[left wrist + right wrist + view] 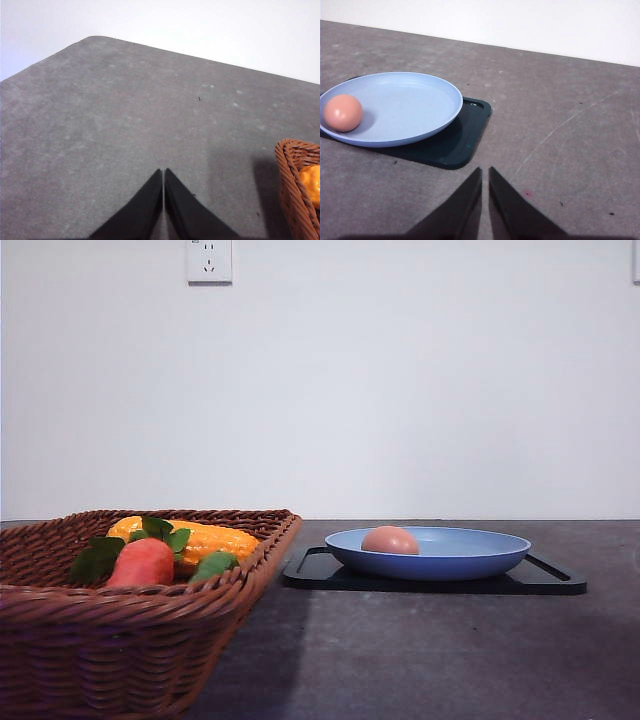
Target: Transfer egg from basket to plate and serve
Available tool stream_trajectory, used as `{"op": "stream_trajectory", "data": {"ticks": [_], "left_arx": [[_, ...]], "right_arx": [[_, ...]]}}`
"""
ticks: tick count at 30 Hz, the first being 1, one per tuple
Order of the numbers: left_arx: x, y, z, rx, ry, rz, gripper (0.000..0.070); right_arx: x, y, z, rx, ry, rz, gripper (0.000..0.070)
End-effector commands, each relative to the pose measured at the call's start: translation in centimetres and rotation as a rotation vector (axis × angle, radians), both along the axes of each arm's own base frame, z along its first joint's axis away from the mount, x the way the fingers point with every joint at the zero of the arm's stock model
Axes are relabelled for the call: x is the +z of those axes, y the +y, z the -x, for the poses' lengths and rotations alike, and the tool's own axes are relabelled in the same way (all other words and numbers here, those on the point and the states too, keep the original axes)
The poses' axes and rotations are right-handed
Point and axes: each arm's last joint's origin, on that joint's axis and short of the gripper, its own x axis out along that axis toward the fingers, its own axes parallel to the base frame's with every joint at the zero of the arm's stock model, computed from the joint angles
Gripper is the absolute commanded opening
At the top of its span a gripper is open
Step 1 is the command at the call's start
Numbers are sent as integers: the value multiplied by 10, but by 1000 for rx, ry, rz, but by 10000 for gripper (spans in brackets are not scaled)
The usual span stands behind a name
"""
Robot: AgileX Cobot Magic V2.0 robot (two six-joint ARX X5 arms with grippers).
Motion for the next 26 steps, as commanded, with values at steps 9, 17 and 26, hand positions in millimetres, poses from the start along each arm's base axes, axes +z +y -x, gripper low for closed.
{"op": "stream_trajectory", "data": {"ticks": [9,17,26], "left_arx": [[-10,0,-1,-3,31,-2,0],[-10,0,-1,-3,31,-1,0],[-10,0,-1,-3,31,-1,0]], "right_arx": [[-2,0,0,-3,1,1,0],[-2,0,0,-3,1,1,0],[-2,0,0,-3,1,1,0]]}}
